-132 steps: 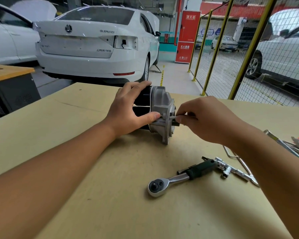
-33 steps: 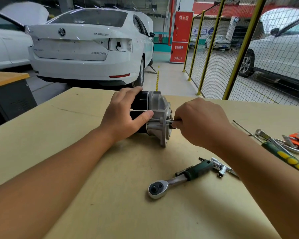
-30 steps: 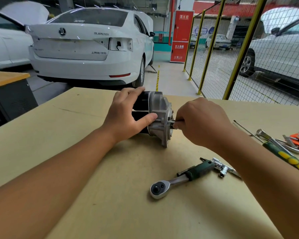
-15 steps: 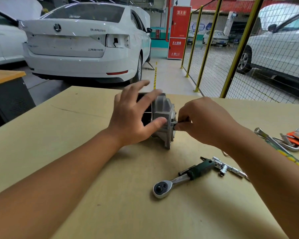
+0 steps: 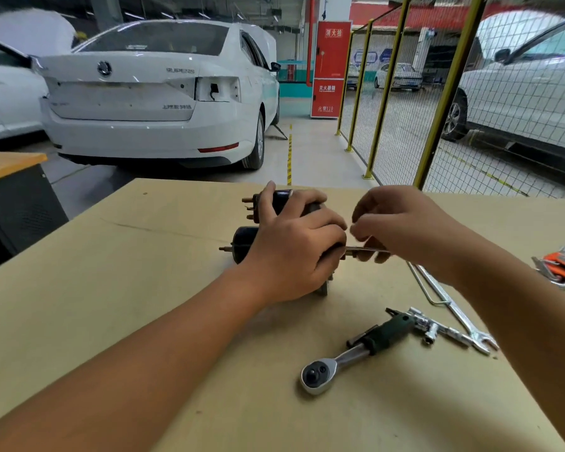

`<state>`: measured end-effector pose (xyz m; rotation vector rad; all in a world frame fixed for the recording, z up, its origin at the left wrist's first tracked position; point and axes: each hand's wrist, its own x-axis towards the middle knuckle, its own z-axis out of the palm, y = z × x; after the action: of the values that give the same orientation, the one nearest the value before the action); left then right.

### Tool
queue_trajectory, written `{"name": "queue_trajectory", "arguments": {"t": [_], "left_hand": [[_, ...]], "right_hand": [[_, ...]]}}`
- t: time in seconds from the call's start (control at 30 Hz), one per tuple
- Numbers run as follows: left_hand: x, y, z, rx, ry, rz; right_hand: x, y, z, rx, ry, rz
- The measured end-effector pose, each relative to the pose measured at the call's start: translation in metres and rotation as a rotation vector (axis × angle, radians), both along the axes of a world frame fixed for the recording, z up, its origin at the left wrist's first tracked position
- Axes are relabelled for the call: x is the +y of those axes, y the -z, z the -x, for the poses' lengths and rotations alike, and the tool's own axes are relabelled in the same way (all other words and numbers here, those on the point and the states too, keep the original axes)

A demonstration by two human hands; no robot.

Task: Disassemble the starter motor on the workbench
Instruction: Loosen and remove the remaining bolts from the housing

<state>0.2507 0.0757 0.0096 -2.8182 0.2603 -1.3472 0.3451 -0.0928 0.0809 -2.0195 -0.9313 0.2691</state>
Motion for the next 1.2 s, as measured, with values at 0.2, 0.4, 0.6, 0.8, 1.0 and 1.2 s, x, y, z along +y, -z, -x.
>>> {"name": "queue_trajectory", "arguments": {"t": [0.2,0.4,0.6,0.8,1.0,1.2], "left_hand": [[0.005,0.005,-0.003,-0.065,0.017,0.013],[0.007,0.005,-0.001,-0.080,0.026,0.012],[0.044,-0.007,0.011,-0.210,-0.120,0.347],[0.080,0.008,0.025,0.308,0.012,0.771],[0.075,0.006,0.025,0.271,0.044,0.815],[0.065,0.007,0.025,0.212,0.049,0.804]], "right_hand": [[-0.047,0.008,-0.009,0.371,0.088,0.149],[-0.057,0.030,0.003,0.719,-0.070,-0.156],[-0.057,0.043,0.006,0.832,-0.113,-0.260],[-0.061,0.055,0.000,0.662,-0.196,-0.269],[-0.063,0.057,-0.002,-0.242,-0.057,0.031],[-0.052,0.056,0.005,0.217,0.000,-0.192]]}}
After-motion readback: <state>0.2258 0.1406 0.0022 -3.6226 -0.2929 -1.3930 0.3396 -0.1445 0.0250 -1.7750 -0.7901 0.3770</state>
